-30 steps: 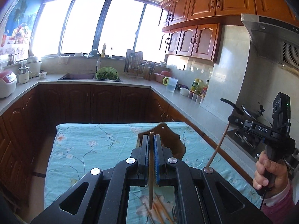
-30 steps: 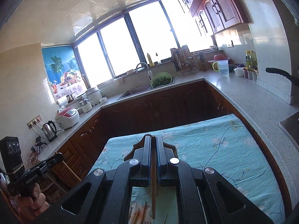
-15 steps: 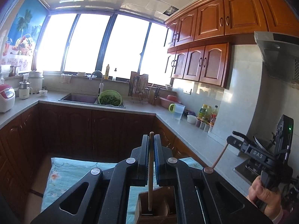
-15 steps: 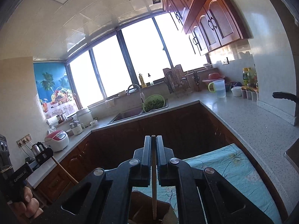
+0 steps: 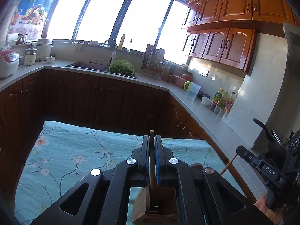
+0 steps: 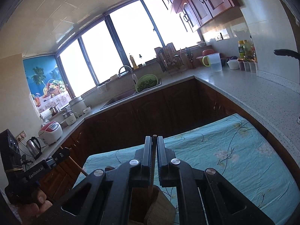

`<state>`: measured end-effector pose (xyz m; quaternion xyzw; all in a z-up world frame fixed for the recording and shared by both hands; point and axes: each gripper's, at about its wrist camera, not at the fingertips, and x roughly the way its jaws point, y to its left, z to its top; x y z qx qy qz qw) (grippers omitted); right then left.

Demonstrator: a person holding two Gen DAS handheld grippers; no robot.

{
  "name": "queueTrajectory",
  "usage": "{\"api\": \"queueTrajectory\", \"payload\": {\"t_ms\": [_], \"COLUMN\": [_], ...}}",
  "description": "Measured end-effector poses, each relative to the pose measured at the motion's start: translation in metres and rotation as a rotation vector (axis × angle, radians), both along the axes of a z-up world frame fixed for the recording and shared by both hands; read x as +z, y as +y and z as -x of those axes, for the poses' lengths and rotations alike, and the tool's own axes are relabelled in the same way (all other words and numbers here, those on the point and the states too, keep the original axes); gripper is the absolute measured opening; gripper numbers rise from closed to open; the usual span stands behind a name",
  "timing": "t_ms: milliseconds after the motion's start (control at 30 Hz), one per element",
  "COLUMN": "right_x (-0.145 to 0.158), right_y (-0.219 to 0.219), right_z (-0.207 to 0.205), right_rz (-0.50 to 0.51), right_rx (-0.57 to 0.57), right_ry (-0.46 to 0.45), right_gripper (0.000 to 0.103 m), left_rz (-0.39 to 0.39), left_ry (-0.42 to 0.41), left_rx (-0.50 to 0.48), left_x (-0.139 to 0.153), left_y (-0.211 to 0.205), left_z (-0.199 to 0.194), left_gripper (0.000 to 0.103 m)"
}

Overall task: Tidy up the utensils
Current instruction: 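Lower the left tool's chopstick into the wooden holder while the right tool inserts its chopstick, then open both tools and move them back over the utensils on the tablecloth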

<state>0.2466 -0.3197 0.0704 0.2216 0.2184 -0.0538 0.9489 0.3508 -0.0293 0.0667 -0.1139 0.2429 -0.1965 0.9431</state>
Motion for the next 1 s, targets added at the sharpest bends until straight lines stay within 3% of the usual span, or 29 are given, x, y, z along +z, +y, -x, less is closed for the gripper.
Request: {"api": "queueTrajectory", "payload": {"t_ms": [100, 133, 167, 200, 233, 267, 333, 400, 467, 533, 600, 833, 1000], "right_x": [-0.006, -0.006, -0.007, -0.007, -0.005, -0.003, 0.001, 0.005, 0.015, 0.025, 0.029, -0.001, -0.017], "right_y": [-0.009, -0.015, -0.021, -0.029, -0.036, -0.042, -0.049, -0.052, -0.051, -0.045, -0.037, 0.004, 0.036], "right_z": [0.0, 0.0, 0.001, 0.005, 0.013, 0.021, 0.034, 0.047, 0.061, 0.075, 0.086, 0.135, 0.183], "right_rz": [-0.047, -0.067, -0.088, -0.124, -0.168, -0.205, -0.263, -0.313, -0.299, -0.256, -0.213, -0.108, -0.009], "right_rx": [0.003, -0.002, -0.003, -0.005, -0.018, -0.035, -0.059, -0.052, -0.071, -0.081, -0.071, -0.021, 0.005], "right_ry": [0.032, 0.039, 0.043, 0.039, 0.017, -0.01, -0.031, -0.062, -0.084, -0.111, -0.103, 0.008, 0.025], "right_gripper": [0.011, 0.019, 0.029, 0.058, 0.074, 0.075, 0.076, 0.076, 0.078, 0.09, 0.096, 0.096, 0.096], "left_rz": [0.021, 0.028, 0.039, 0.057, 0.072, 0.086, 0.131, 0.177, 0.16, 0.118, 0.11, 0.008, -0.028], "left_ry": [0.041, 0.053, 0.066, 0.074, 0.076, 0.074, 0.087, 0.101, 0.072, 0.048, 0.039, 0.04, 0.048], "left_rx": [-0.01, -0.004, 0.0, 0.008, 0.023, 0.036, 0.033, 0.041, 0.055, 0.101, 0.128, 0.167, 0.181], "left_x": [0.011, 0.015, 0.019, 0.028, 0.03, 0.035, 0.038, 0.038, 0.038, 0.031, 0.021, -0.008, -0.014], "left_y": [0.001, 0.003, 0.007, 0.02, 0.025, 0.029, 0.04, 0.053, 0.065, 0.078, 0.09, 0.099, 0.099], "left_z": [-0.012, -0.015, -0.017, -0.013, -0.014, -0.012, -0.003, 0.005, 0.019, 0.04, 0.059, 0.131, 0.193], "left_gripper": [0.006, 0.009, 0.021, 0.039, 0.047, 0.056, 0.06, 0.072, 0.073, 0.08, 0.08, 0.08, 0.08]}}
